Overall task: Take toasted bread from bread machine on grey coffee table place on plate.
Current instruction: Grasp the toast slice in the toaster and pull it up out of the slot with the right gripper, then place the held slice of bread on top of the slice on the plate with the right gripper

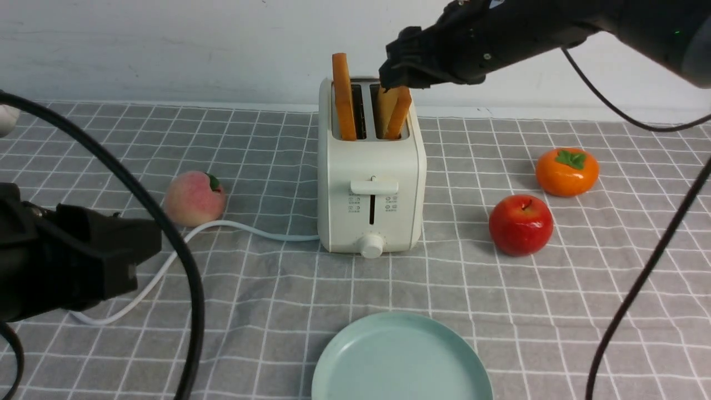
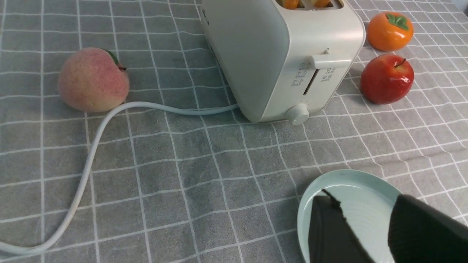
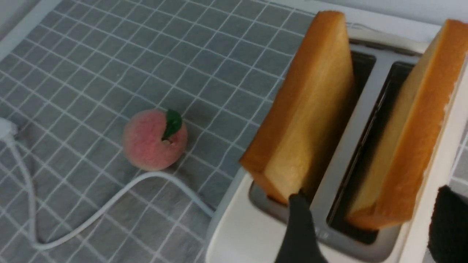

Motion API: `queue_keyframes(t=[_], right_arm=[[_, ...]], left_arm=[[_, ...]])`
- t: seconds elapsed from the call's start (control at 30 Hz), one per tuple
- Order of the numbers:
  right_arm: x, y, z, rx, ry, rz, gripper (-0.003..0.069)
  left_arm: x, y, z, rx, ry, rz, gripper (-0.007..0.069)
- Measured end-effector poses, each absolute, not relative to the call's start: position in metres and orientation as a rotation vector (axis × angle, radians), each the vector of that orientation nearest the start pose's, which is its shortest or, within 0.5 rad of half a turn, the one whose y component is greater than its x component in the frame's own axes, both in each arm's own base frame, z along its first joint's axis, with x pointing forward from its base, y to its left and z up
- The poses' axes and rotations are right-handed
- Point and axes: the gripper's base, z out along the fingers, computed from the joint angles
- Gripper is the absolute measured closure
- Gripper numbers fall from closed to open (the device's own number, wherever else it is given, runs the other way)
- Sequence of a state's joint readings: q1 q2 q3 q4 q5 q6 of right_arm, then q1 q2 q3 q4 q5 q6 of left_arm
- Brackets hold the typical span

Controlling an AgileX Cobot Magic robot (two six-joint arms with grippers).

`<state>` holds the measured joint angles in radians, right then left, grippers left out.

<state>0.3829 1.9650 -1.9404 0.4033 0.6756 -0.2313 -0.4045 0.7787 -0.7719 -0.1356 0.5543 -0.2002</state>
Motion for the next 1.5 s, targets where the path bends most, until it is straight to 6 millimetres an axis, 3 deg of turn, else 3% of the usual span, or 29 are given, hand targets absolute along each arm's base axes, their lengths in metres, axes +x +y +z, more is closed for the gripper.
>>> queue_keyframes(t=[0.3, 0.37, 0.4, 0.43, 0.5, 0.53, 0.57, 0.6, 0.73, 0.77, 0.8, 0.93, 1.0, 1.03, 1.07, 1.13, 1.2, 1.27, 1.3, 1.33, 1.37, 1.4, 1.5], right_arm=[[0.46, 0.202, 0.314, -0.42, 2.099, 0.46, 0.0215], [0.463, 0.203, 0.307, -0.414, 2.102, 0.457, 0.0286], [0.463, 0.203, 0.307, -0.414, 2.103, 0.457, 0.0286], [0.463, 0.204, 0.307, -0.408, 2.102, 0.465, 0.0373], [0.463, 0.204, 0.308, -0.402, 2.097, 0.471, 0.0442], [0.461, 0.203, 0.313, -0.398, 2.086, 0.475, 0.0538], [0.461, 0.203, 0.313, -0.398, 2.086, 0.475, 0.0544], [0.46, 0.203, 0.317, -0.399, 2.08, 0.477, 0.055], [0.44, 0.192, 0.366, -0.426, 1.975, 0.428, 0.0545], [0.438, 0.191, 0.369, -0.429, 1.97, 0.424, 0.0545], [0.424, 0.182, 0.397, -0.459, 1.919, 0.368, 0.0545], [0.386, 0.158, 0.443, -0.547, 1.895, 0.2, 0.0545], [0.365, 0.145, 0.457, -0.581, 1.954, 0.121, 0.0545], [0.364, 0.144, 0.459, -0.579, 1.95, 0.117, 0.0545], [0.351, 0.136, 0.46, -0.588, 2.048, 0.08, 0.0545], [0.34, 0.13, 0.451, -0.581, 2.206, 0.073, 0.0545], [0.331, 0.131, 0.428, -0.625, 2.39, 0.12, 0.0545], [0.329, 0.136, 0.414, -0.666, 2.449, 0.173, 0.0545], [0.324, 0.146, 0.398, -0.715, 2.503, 0.305, 0.0545], [0.323, 0.148, 0.393, -0.73, 2.518, 0.321, 0.0545], [0.315, 0.162, 0.375, -0.801, 2.558, 0.508, 0.0545], [0.315, 0.162, 0.372, -0.809, 2.564, 0.506, 0.0545], [0.296, 0.185, 0.338, -0.915, 2.597, 0.87, 0.0545]], left_arm=[[0.14, -0.067, 0.349, 0.14, 2.081, -0.517, 0.0386], [0.14, -0.067, 0.349, 0.14, 2.082, -0.517, 0.0386], [0.14, -0.067, 0.349, 0.14, 2.082, -0.517, 0.0386], [0.14, -0.067, 0.349, 0.14, 2.084, -0.517, 0.0386], [0.14, -0.067, 0.349, 0.14, 2.084, -0.517, 0.0386], [0.14, -0.067, 0.349, 0.141, 2.086, -0.516, 0.0386], [0.14, -0.067, 0.349, 0.141, 2.086, -0.517, 0.0386], [0.14, -0.067, 0.349, 0.141, 2.086, -0.517, 0.0386], [0.14, -0.067, 0.349, 0.141, 2.087, -0.516, 0.0386], [0.14, -0.067, 0.349, 0.141, 2.087, -0.516, 0.0386], [0.14, -0.067, 0.349, 0.141, 2.085, -0.517, 0.0386], [0.14, -0.067, 0.349, 0.136, 2.083, -0.525, 0.0386], [0.139, -0.068, 0.349, 0.125, 2.086, -0.548, 0.0386], [0.139, -0.068, 0.349, 0.125, 2.086, -0.548, 0.0386], [0.139, -0.069, 0.35, 0.112, 2.088, -0.575, 0.0386], [0.138, -0.071, 0.35, 0.096, 2.092, -0.606, 0.0386], [0.138, -0.072, 0.35, 0.082, 2.094, -0.633, 0.0386], [0.137, -0.072, 0.35, 0.08, 2.095, -0.638, 0.0386], [0.137, -0.072, 0.35, 0.079, 2.095, -0.64, 0.0386], [0.137, -0.072, 0.35, 0.079, 2.095, -0.64, 0.0386], [0.137, -0.072, 0.35, 0.077, 2.096, -0.643, 0.0386], [0.137, -0.072, 0.35, 0.077, 2.096, -0.643, 0.0386], [0.137, -0.072, 0.349, 0.079, 2.108, -0.643, 0.0386]])
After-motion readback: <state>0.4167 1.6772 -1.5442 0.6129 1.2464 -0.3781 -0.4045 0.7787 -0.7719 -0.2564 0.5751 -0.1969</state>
